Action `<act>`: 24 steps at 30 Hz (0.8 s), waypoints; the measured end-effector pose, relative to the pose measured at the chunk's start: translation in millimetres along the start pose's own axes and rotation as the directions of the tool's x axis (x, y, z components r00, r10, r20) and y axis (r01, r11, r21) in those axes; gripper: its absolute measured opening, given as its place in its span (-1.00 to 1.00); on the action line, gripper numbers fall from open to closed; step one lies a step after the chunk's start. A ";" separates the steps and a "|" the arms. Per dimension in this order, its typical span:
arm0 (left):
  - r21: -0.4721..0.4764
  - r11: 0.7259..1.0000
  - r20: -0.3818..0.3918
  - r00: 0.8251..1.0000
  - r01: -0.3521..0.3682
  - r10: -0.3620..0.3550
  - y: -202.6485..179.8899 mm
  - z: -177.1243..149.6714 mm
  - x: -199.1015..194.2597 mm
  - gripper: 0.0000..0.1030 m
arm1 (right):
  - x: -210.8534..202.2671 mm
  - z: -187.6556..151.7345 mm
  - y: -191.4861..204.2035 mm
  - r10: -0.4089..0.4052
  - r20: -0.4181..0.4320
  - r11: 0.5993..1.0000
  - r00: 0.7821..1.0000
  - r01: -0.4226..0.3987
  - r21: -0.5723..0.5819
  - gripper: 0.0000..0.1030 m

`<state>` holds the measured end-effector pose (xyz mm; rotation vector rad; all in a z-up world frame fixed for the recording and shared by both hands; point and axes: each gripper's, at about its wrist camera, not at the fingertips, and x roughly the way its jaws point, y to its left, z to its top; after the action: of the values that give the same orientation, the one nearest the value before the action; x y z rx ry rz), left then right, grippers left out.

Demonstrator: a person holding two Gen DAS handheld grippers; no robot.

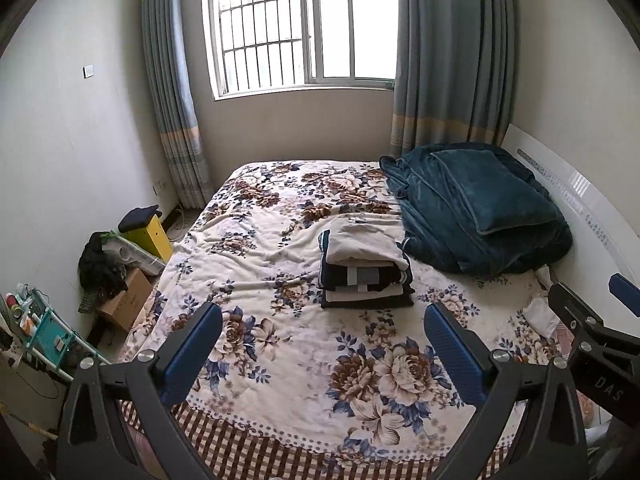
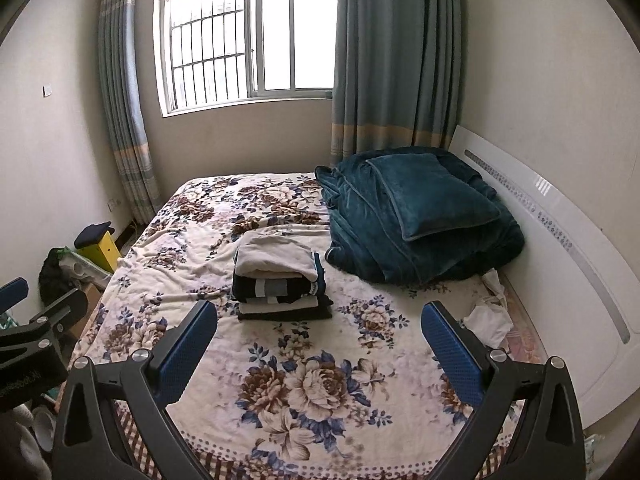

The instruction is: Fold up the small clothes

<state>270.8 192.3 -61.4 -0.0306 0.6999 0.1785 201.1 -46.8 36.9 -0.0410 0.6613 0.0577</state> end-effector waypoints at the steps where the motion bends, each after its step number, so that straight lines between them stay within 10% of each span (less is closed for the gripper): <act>1: -0.001 1.000 -0.001 1.000 0.002 -0.002 0.1 -0.1 0.1 1.00 | -0.7 0.2 0.2 0.004 -0.001 1.000 1.000 -0.004 0.001 1.00; 24: -0.020 1.000 0.005 1.000 -0.017 0.017 1.9 3.7 -3.6 1.00 | -5.6 0.9 -3.4 0.021 -0.015 1.000 1.000 -0.021 0.003 1.00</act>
<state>270.2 193.9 -56.2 -0.0431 0.6938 0.2016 197.5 -50.4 41.1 -0.0314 0.6773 0.0764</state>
